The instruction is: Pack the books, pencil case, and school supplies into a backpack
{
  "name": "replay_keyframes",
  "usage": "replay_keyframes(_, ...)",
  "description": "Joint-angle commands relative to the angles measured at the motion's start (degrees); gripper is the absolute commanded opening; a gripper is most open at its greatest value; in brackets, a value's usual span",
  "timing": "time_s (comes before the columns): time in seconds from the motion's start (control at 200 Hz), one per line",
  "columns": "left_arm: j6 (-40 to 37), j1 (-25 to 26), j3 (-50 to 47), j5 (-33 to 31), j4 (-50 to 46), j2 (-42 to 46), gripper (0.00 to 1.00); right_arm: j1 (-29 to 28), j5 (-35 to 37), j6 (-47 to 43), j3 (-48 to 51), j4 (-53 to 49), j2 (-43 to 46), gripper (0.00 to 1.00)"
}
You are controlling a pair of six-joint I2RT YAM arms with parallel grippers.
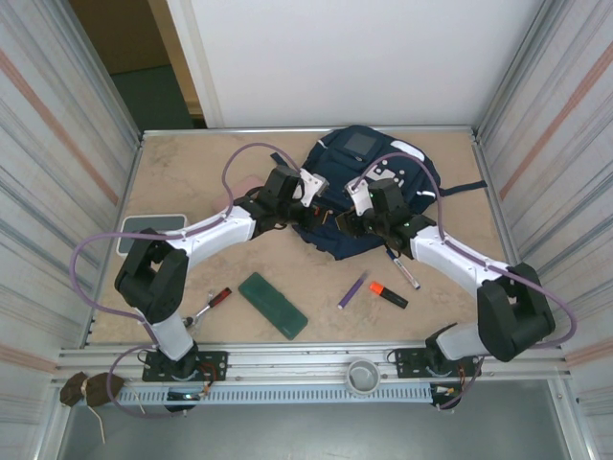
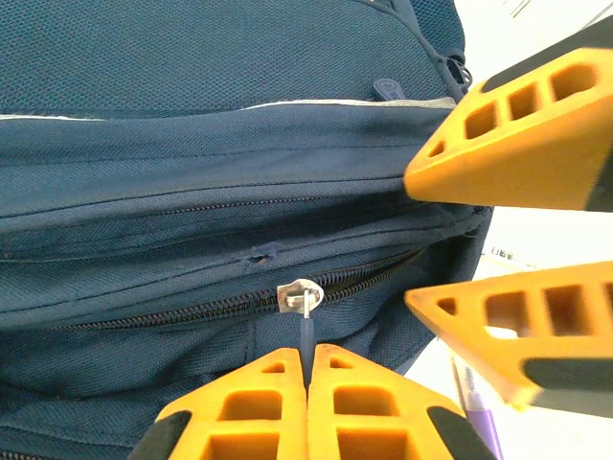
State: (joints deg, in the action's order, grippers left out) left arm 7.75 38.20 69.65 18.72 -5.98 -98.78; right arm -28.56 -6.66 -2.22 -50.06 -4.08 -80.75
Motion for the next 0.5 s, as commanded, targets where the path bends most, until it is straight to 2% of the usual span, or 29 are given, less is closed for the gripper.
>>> replay_keyframes(0.0, 0.34, -0.22, 2.34, 2.73, 1.67, 3.81, 0.00, -0.27, 2.39, -1.87, -0.49, 1.88, -2.30, 0.43)
replay_keyframes(0.11, 0.25, -0.25, 2.08, 2.50, 1.58, 3.84, 0.00, -0.31, 2.84, -2.17, -1.45, 1.53, -4.17, 0.39)
replay_keyframes(0.306, 0.24, -1.34, 0.91, 1.29, 1.42, 4.36, 0.00, -0.12, 6.83, -2.22, -0.20, 1.36, -3.94, 0.07)
replay_keyframes(0.431, -0.46, -3.09, -0.15, -1.11, 0.80, 4.59, 0.00, 0.85, 8.54, -1.25, 1.39, 1.20, -1.90, 0.00)
replay_keyframes(0.496, -0.68, -4.55, -0.50, -2.33, 0.70, 4.32, 0.00, 1.55, 9.01, -0.95, 2.30, 1.02, -0.59, 0.00)
